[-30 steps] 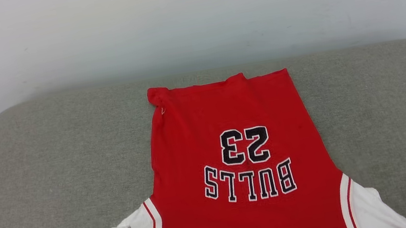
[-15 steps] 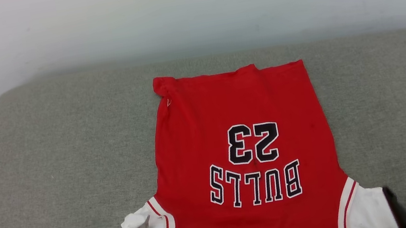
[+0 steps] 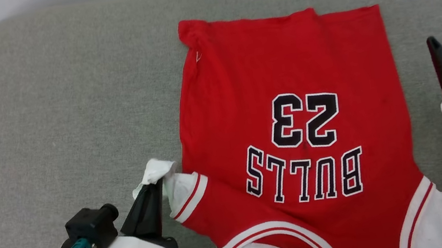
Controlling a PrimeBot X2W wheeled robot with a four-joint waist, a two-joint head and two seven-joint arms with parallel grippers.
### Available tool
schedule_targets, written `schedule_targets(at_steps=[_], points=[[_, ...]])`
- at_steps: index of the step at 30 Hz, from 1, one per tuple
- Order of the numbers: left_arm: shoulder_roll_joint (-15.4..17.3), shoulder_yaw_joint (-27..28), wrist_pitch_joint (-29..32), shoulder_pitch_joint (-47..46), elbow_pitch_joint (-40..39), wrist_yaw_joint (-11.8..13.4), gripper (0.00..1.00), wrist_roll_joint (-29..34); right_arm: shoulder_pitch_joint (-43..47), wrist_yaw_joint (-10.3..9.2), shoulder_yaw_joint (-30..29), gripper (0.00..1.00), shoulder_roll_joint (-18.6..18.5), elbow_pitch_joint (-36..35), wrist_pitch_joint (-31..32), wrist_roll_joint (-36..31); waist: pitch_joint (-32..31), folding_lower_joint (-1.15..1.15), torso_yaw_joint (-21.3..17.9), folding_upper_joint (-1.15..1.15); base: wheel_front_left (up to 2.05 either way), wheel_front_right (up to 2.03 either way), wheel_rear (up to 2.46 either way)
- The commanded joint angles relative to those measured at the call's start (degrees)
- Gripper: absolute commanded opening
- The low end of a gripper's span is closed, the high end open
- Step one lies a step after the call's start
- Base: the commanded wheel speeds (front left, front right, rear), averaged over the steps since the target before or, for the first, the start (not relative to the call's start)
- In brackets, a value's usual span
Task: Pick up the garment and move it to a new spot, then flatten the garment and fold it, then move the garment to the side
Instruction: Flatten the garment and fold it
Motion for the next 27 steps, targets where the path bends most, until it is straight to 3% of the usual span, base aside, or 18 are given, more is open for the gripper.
schedule_targets(at_steps=[1, 9, 13, 19, 22, 24, 25, 26, 27], points=[[-0.6, -0.2, -0.6, -1.6, -0.1, -0.5, 0.00, 0.5, -3.9, -0.04, -0.4, 1.00, -1.3, 2.2, 1.9, -0.2, 4.3, -0.02, 2.9, 0.00, 0.00, 0.00, 0.00], [-3.7, -2.2, -2.7, -7.8, 0.9, -3.9, 0.00, 1.7, -22.7, -0.04, 1.0, 1.00, -7.7, 15.8, 19.4, -3.0, 11.6, -0.02, 7.1, 0.00, 0.00, 0.00, 0.00], [-4.7, -2.8, -3.3, -10.2, 1.6, -5.1, 0.00, 2.3, -29.1, -0.04, 1.5, 1.00, -9.1, 19.2, 23.9, -4.7, 14.4, -0.02, 8.4, 0.00, 0.00, 0.00, 0.00], [-5.7, -3.3, -4.3, -11.5, 3.2, -6.3, 0.00, 2.2, -31.9, -0.04, 2.6, 1.00, -9.7, 25.2, 26.8, -6.9, 16.4, -0.02, 9.3, 0.00, 0.00, 0.00, 0.00], [-6.2, -3.4, -4.7, -11.4, 4.1, -6.6, 0.00, 2.0, -29.5, -0.04, 3.0, 1.00, -9.3, 30.1, 32.2, -7.4, 16.3, -0.02, 9.4, 0.00, 0.00, 0.00, 0.00], [-6.4, -3.4, -4.7, -11.3, 4.6, -6.7, 0.00, 1.8, -28.1, -0.07, 2.1, 0.34, -9.5, 32.3, 35.3, -8.0, 15.9, -0.02, 9.5, 0.00, 0.00, 0.00, 0.00], [-6.5, -3.5, -4.8, -11.2, 4.9, -6.8, 0.00, 1.7, -27.7, -0.08, 1.6, 0.09, -9.6, 33.0, 36.3, -8.4, 15.6, -0.02, 9.6, 0.00, 0.00, 0.00, 0.00], [-6.6, -3.5, -4.8, -11.1, 5.1, -6.8, 0.00, 1.6, -27.6, -0.08, 1.3, 0.00, -9.6, 33.1, 36.7, -8.7, 15.4, -0.02, 9.7, 0.00, 0.00, 0.00, 0.00], [-6.7, -3.6, -4.8, -11.1, 5.3, -6.8, 0.00, 1.5, -27.5, -0.07, 1.1, 0.00, -9.5, 33.0, 36.8, -8.9, 15.0, -0.02, 9.7, 0.00, 0.00, 0.00, 0.00]])
